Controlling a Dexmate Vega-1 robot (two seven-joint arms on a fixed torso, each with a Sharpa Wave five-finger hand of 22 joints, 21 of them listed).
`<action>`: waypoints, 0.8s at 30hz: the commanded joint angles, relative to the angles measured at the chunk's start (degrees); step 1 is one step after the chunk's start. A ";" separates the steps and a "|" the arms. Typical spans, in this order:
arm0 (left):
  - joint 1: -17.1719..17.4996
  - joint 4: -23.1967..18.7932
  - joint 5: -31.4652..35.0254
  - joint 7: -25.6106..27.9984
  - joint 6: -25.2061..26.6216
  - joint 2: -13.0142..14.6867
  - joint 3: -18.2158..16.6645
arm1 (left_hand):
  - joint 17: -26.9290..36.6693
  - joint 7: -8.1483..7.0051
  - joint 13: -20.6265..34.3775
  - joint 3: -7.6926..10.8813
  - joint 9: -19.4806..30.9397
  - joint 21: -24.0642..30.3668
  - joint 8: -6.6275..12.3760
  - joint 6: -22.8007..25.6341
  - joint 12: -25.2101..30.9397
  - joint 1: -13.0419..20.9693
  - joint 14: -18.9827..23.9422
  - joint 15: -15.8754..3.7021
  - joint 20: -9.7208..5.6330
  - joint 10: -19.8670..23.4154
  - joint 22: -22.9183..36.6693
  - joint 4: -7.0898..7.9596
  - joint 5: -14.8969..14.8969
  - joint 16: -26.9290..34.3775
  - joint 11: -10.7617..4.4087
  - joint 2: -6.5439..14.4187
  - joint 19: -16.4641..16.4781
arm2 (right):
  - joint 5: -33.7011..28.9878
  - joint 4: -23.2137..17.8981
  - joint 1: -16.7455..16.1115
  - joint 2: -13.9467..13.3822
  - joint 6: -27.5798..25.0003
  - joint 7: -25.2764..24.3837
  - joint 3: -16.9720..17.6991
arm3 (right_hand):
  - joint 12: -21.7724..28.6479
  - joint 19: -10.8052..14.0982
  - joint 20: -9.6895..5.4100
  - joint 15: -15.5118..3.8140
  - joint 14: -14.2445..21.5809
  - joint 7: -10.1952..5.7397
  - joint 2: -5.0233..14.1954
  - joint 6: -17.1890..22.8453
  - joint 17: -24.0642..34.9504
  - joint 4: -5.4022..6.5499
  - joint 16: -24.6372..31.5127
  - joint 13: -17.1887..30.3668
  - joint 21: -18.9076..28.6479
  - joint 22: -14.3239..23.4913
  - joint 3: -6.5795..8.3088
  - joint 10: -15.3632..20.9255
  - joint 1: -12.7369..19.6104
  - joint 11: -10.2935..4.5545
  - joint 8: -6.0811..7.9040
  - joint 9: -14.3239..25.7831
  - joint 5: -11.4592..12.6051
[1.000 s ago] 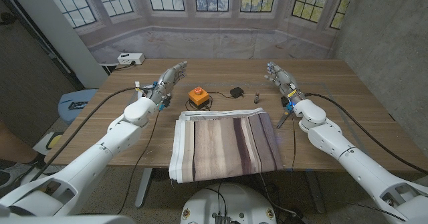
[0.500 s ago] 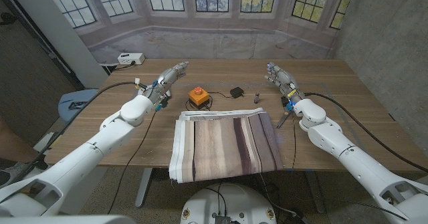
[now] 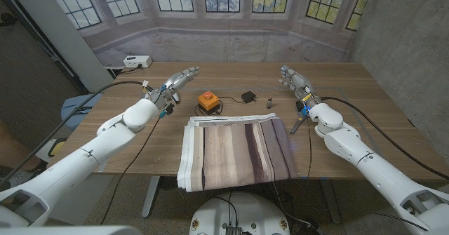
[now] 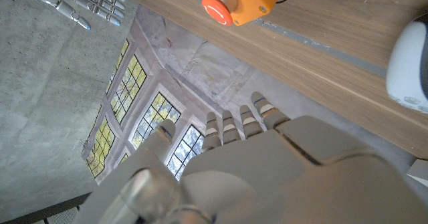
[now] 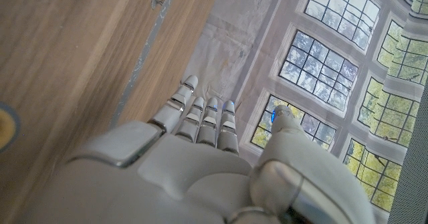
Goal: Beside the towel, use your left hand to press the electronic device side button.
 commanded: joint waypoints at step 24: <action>2.47 -13.93 16.03 -0.50 11.85 9.09 -0.34 | 0.18 -1.42 0.23 -1.44 0.07 -1.47 1.25 6.73 1.24 -1.29 -6.15 -0.39 -0.89 6.20 0.38 0.90 0.18 -0.07 -2.51 -0.18 -12.11 | 0.27 0.66 -0.86 -0.35 1.58 0.19 0.91 | 0.30 0.09 0.09 0.32 0.01 0.40 0.19 0.96 -0.04 -0.92 0.66 0.27 0.51 0.29 0.05 -0.11 1.24 0.17 0.39 0.24 -0.09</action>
